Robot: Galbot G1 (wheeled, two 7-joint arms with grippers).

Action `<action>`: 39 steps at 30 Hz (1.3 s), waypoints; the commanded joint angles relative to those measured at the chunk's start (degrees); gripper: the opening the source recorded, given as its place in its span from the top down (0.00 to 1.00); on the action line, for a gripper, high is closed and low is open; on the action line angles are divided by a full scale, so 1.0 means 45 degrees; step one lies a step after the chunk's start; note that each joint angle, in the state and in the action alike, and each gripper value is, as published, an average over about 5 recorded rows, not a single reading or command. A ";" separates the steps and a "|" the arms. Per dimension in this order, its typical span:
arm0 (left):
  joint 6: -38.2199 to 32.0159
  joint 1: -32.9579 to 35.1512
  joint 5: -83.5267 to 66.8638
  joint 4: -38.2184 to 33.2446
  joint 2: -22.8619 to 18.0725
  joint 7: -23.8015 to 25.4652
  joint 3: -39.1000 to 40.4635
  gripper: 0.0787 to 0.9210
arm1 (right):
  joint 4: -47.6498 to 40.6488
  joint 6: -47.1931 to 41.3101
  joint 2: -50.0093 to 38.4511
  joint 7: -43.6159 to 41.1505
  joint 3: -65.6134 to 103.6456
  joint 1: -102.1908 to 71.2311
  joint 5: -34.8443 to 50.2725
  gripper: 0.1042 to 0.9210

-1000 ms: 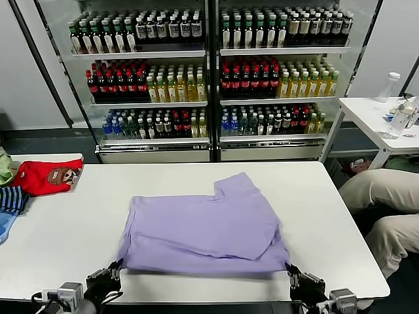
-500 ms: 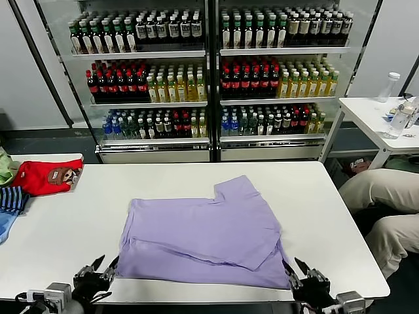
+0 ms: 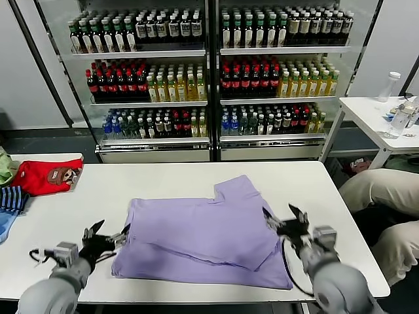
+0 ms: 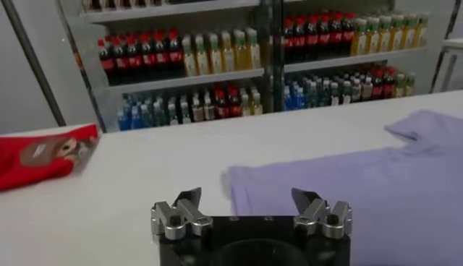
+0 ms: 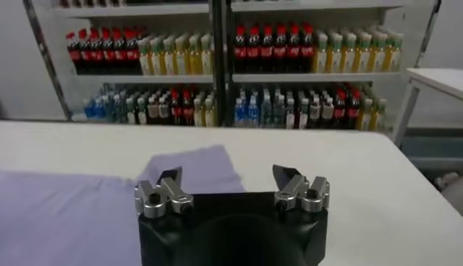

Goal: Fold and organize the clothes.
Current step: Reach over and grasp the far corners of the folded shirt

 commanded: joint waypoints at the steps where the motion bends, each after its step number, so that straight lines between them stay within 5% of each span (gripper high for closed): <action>1: -0.0081 -0.4863 0.0009 0.4739 0.0311 0.1014 0.1989 0.12 | -0.5541 -0.0046 0.1709 0.0216 -0.2467 0.5593 -0.0332 0.12; 17: -0.0651 -0.6614 0.0785 0.7783 -0.0174 0.2213 0.3072 0.12 | -1.1401 0.0263 0.4873 -0.0145 -0.2374 0.7429 -0.2232 0.12; 34: -0.0598 -0.6376 0.0786 0.7763 -0.0261 0.2699 0.2904 0.12 | -1.1920 0.0654 0.5055 -0.0072 -0.2049 0.7072 -0.2207 0.12; 39: -0.0592 -0.6247 0.0717 0.7647 -0.0282 0.2914 0.2802 0.18 | -1.1906 0.0658 0.5009 -0.0062 -0.2029 0.7081 -0.2197 0.21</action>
